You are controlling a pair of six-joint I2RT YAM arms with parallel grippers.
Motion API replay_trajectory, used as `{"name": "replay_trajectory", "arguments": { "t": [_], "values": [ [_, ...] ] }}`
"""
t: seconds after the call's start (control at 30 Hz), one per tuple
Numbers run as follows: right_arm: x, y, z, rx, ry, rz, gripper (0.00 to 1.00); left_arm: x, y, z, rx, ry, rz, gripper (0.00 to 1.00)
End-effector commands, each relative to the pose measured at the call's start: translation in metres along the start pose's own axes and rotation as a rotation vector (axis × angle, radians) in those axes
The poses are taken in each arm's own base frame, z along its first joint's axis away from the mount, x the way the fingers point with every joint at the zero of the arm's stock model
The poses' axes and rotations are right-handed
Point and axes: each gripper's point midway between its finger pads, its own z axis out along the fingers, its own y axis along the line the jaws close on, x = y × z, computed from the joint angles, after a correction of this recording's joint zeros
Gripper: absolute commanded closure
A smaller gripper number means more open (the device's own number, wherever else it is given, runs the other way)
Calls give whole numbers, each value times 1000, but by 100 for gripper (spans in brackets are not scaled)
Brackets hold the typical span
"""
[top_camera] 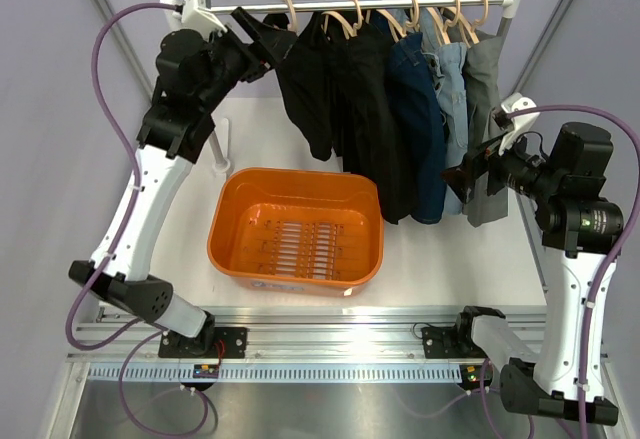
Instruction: Remove the skirt from the hanger
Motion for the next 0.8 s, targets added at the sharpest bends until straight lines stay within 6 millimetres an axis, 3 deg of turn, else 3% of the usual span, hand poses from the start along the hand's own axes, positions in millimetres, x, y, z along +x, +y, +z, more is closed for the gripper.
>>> {"name": "replay_trajectory", "arguments": {
  "t": [0.0, 0.2, 0.47, 0.77],
  "values": [
    [-27, 11, 3, -87, -89, -3, 1, -35, -7, 20, 6, -141, 91, 24],
    [-32, 7, 10, -97, -113, -1, 1, -37, 8, 50, -28, -193, 239, 35],
    [-31, 2, 18, -105, -113, -2, 1, -24, 4, 73, -64, -265, 453, 33],
    [-33, -1, 23, -119, -119, 4, 1, -31, 36, 88, -304, -400, 568, 32]
  ]
}}
